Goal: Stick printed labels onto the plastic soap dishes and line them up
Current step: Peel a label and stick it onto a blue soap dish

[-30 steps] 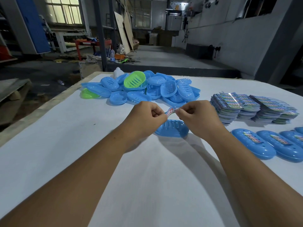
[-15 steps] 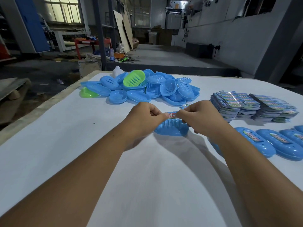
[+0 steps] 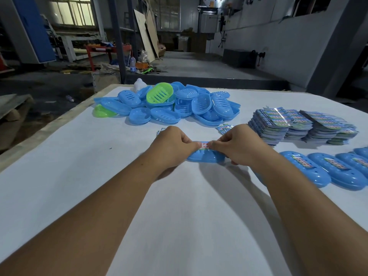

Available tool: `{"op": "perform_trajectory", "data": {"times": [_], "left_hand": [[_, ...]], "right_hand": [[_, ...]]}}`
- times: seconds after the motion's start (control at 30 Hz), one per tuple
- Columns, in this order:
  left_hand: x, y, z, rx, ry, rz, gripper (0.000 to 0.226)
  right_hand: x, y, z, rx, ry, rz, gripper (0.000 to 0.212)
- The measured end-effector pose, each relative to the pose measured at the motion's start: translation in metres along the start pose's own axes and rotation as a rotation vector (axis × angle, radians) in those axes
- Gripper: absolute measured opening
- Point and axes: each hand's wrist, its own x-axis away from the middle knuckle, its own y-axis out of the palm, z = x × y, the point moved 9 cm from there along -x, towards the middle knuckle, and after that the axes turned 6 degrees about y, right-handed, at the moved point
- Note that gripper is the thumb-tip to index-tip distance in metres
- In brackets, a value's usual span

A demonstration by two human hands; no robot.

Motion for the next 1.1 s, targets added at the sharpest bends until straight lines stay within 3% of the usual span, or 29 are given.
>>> {"op": "perform_trajectory", "data": {"times": [0.6,0.83,1.1], "left_hand": [[-0.002,-0.003,0.012,-0.277,-0.002,0.035,0.028],[0.000,-0.008,0.034,-0.611,0.054,0.135,0.037],[0.003,-0.004,0.040,-0.635,0.064,0.139,0.031]], "right_hand": [[0.004,-0.001,-0.005,0.034,0.019,0.058,0.029],[0.007,-0.002,-0.015,0.157,-0.040,0.200,0.040],[0.006,-0.002,-0.014,0.126,-0.023,0.207,0.037]]}}
